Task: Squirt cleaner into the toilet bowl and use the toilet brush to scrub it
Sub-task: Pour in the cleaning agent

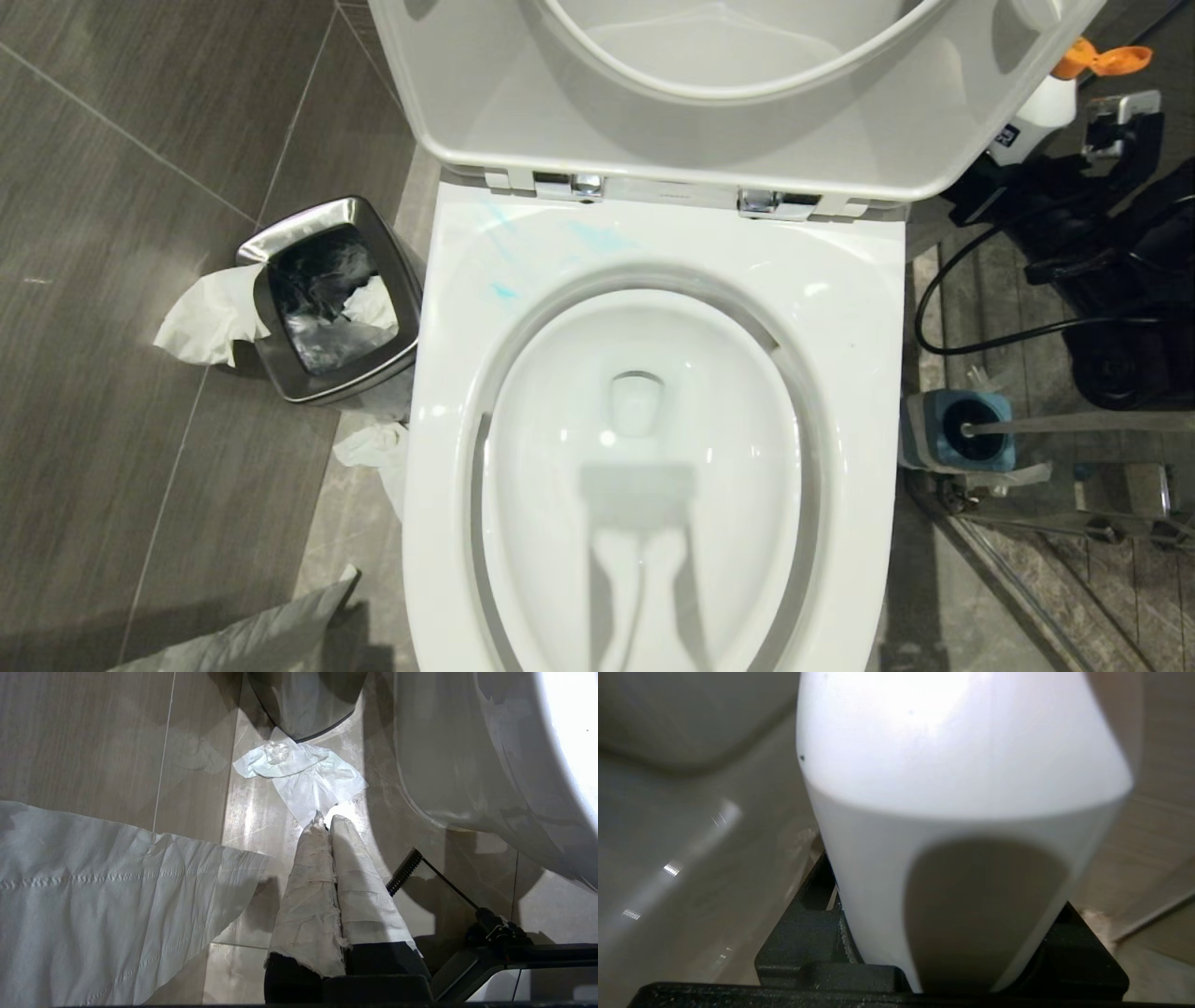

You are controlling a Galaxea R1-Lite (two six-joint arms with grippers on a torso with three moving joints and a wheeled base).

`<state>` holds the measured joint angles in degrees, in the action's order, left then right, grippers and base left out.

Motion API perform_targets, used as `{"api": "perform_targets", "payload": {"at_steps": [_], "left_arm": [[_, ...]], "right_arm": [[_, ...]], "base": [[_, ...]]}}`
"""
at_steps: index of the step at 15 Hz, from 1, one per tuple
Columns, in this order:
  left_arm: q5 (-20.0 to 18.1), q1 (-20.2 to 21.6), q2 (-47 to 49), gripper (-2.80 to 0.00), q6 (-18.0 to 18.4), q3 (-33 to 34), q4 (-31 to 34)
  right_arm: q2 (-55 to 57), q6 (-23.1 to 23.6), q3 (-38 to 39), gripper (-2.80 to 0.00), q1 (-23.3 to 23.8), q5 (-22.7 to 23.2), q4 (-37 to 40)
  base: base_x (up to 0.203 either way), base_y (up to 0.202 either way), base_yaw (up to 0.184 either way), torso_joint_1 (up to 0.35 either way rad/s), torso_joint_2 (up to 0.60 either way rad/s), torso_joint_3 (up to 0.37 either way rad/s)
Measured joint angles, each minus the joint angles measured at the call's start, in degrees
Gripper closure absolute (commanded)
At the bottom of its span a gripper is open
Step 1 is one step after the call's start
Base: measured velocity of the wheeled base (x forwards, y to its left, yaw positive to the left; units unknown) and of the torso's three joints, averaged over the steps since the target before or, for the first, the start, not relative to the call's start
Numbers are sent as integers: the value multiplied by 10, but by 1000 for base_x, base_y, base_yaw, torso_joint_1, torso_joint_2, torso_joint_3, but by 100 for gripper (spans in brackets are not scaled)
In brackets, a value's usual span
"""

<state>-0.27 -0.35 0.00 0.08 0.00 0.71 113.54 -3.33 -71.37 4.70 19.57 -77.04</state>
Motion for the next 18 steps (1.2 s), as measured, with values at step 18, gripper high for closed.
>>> {"api": "perform_targets", "payload": {"at_steps": [18], "left_arm": [[0,0,0,0,0,0,0]], "right_arm": [[-526,-1,192,0,54,1,485]], "base": [[0,0,0,0,0,0]]}}
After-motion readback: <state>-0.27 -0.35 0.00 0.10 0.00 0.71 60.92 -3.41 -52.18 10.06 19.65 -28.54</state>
